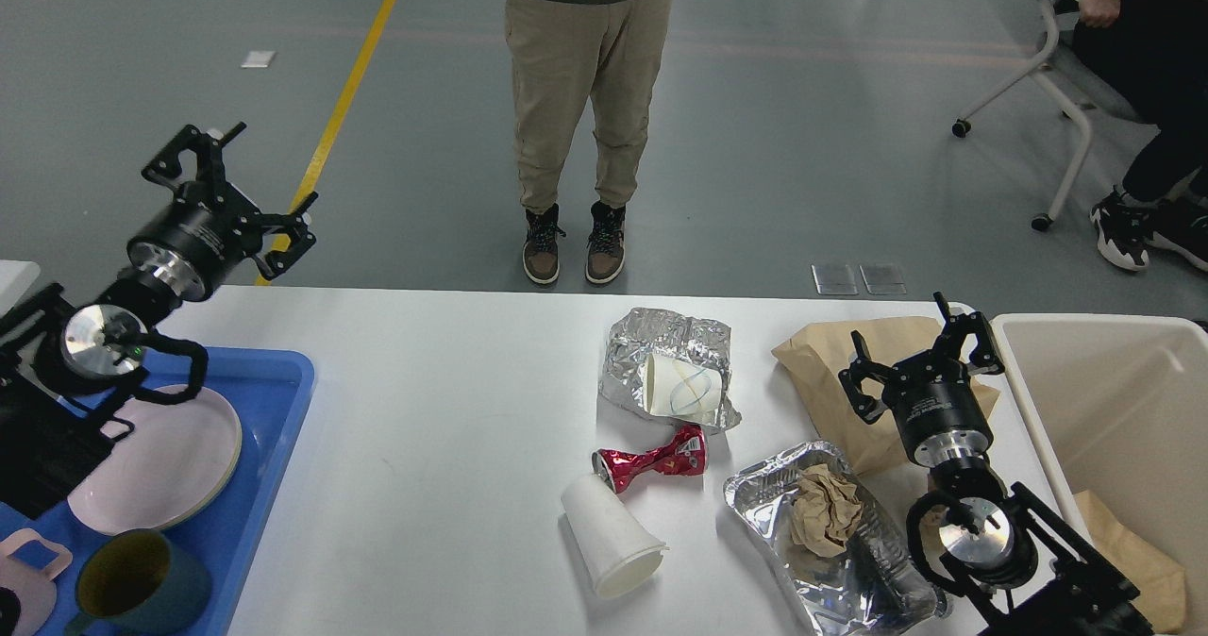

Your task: Tidy desktop

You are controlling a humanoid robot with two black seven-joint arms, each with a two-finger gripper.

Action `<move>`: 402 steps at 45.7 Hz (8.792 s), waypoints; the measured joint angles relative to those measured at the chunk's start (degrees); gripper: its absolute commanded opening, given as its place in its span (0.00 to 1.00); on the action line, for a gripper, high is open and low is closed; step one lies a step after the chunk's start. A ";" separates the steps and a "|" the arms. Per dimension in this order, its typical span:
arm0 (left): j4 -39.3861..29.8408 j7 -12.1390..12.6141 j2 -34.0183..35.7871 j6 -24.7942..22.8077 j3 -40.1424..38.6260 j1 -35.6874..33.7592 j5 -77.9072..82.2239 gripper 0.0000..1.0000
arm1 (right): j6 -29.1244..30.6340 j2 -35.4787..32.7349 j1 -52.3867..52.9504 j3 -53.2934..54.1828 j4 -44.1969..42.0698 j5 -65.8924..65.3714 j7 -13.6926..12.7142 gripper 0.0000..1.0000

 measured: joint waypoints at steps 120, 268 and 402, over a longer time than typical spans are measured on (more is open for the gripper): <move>5.18 -0.77 -13.23 -13.00 -21.66 13.77 15.52 0.96 | 0.00 0.00 0.00 0.00 -0.17 -0.03 0.00 1.00; 5.45 -0.91 -13.35 -13.78 -21.72 13.72 14.82 0.96 | -0.71 -7.04 10.84 -7.86 -7.44 4.38 -6.68 1.00; 5.40 -0.81 -13.36 -13.78 -21.81 13.66 14.83 0.96 | 14.31 -17.72 74.90 -132.87 2.63 29.59 -27.84 1.00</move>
